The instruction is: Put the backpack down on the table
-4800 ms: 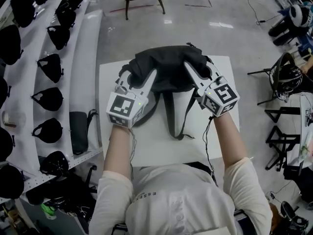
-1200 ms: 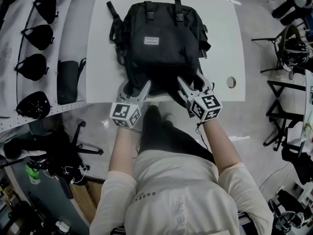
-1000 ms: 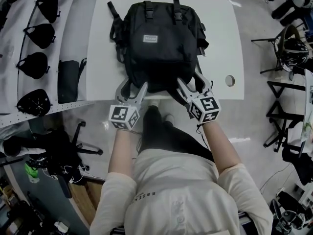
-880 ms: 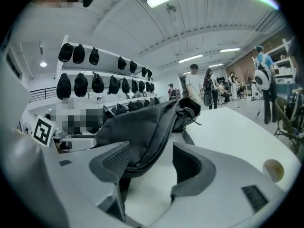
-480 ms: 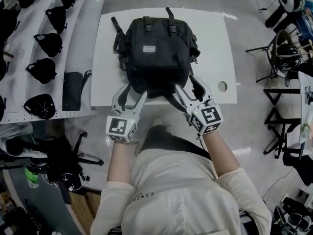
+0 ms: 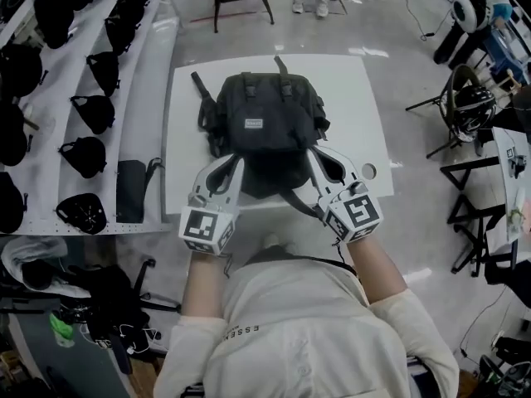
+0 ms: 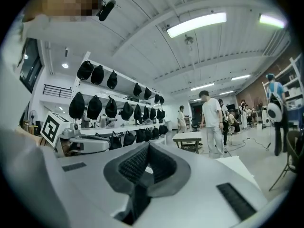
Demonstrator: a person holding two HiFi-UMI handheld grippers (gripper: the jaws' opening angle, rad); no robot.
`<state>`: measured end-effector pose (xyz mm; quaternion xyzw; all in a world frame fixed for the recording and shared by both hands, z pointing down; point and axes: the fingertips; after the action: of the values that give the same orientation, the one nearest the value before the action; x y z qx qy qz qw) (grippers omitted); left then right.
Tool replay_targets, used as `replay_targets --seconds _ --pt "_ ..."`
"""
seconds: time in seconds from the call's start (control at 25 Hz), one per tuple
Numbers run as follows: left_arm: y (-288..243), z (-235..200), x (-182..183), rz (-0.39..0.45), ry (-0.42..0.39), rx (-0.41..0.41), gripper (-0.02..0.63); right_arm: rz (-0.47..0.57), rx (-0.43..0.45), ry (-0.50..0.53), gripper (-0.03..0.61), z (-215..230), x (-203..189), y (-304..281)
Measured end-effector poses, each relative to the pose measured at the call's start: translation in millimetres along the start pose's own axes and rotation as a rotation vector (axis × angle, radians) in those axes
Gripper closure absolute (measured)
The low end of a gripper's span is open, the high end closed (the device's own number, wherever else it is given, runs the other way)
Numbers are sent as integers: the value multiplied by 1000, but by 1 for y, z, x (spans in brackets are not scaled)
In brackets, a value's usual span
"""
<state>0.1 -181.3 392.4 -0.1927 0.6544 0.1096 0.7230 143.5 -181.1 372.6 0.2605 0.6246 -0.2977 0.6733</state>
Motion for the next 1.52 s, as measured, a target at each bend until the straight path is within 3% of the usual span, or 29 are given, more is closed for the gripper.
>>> replay_targets --seconds 0.08,0.4,0.88,1.52 --pt "-4 -2 11 11 -3 -15 611 18 -8 9 565 3 10 -2" --pt "-8 -12 36 17 6 -61 611 0 1 51 565 -1 28 -10" --pt "1 -21 44 23 -34 -84 611 24 21 88 565 -20 36 -22" --pt "1 -23 54 33 -47 -90 611 35 -44 109 565 -13 43 -25"
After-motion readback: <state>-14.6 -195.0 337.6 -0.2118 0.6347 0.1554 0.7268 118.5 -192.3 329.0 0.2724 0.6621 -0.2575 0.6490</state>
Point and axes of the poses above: the fingertips, and each gripper's own axes: y backward along the fingers, z to its right, x out of its top, and after that the axes turned 13 degrees about x, right-handed
